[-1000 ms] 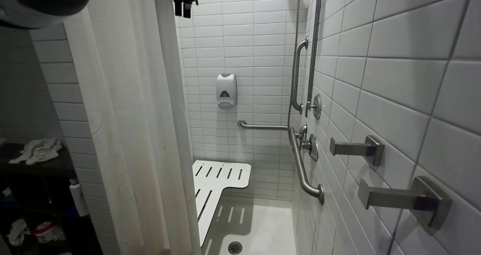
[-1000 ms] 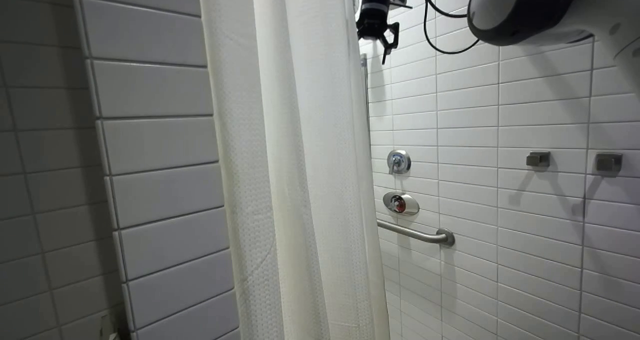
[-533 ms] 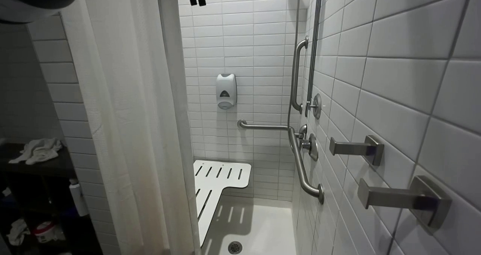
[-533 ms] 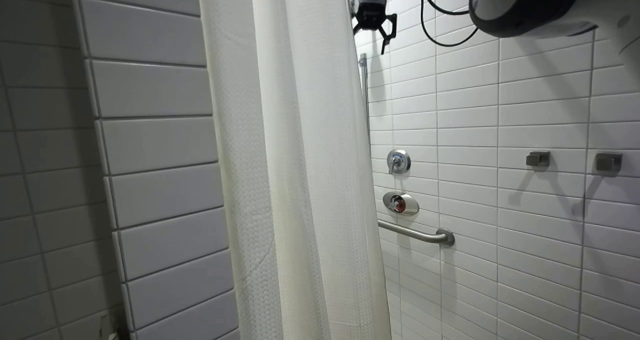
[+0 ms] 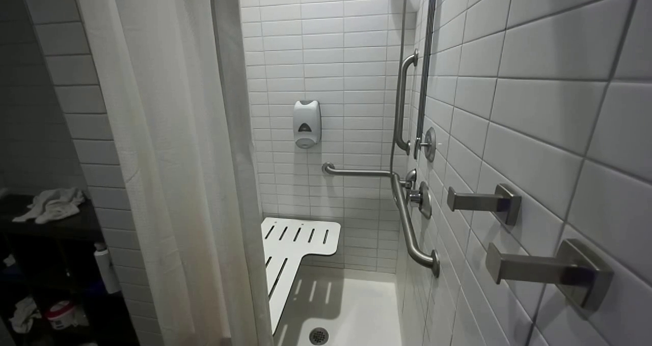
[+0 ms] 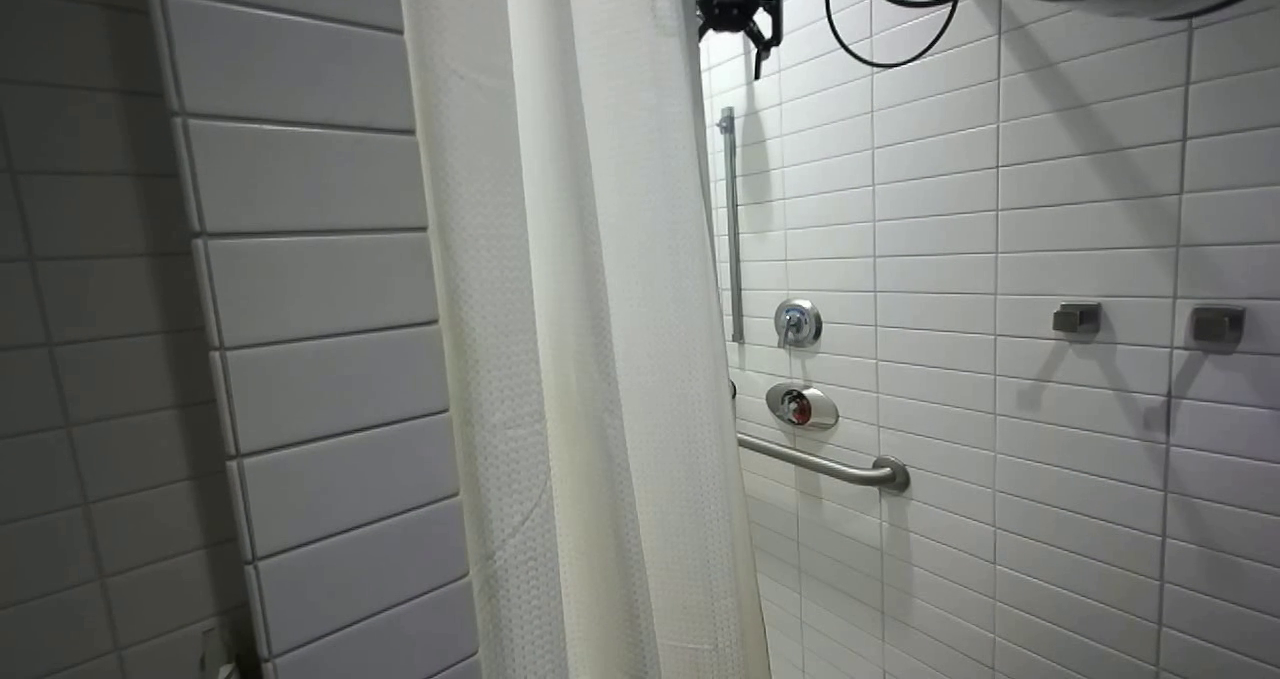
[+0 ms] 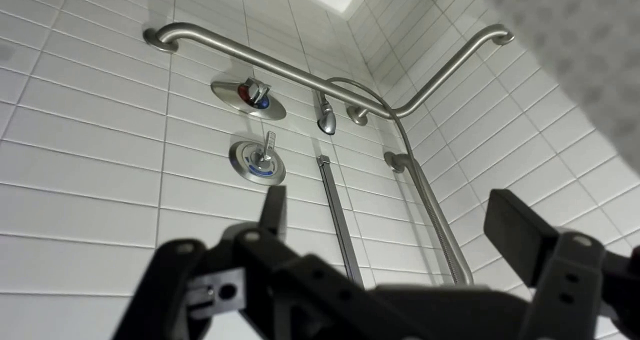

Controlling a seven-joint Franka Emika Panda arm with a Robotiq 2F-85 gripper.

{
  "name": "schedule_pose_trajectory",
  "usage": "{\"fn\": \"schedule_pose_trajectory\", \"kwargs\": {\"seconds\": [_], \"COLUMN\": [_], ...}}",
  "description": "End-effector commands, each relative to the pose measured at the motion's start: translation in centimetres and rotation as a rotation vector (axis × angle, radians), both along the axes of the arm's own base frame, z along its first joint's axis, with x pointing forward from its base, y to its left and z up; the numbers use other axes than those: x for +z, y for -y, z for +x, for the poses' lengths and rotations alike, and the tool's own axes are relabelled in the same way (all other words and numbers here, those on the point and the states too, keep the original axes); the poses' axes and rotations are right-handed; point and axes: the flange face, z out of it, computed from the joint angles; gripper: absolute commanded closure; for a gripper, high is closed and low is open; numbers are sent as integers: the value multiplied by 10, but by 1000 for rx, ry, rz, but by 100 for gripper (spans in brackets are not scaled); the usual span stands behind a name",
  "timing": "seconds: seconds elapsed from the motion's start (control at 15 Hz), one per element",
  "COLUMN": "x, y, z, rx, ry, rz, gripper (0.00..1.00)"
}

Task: Pull the shower curtain closed

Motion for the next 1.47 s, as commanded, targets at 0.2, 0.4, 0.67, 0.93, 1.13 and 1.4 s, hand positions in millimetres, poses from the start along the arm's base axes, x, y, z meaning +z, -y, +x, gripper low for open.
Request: {"fn": "schedule_pose_trajectory", "kwargs": {"seconds": [0.2,0.4,0.67,0.93,1.13,1.4], "x": [-39,-67,-94,-104,-102,-104], "y": [-22,-26,-30,-19,0,10], "z": [-20,-29,-60,-113,-148,-180], "rx": [-53,-65,-60,-35,-66,-96], "ry": [-35,-64,-91,-132,-123,-123], "rz": [-53,-70,-72,-1,41,56], "gripper": [0,0,0,0,0,0]}}
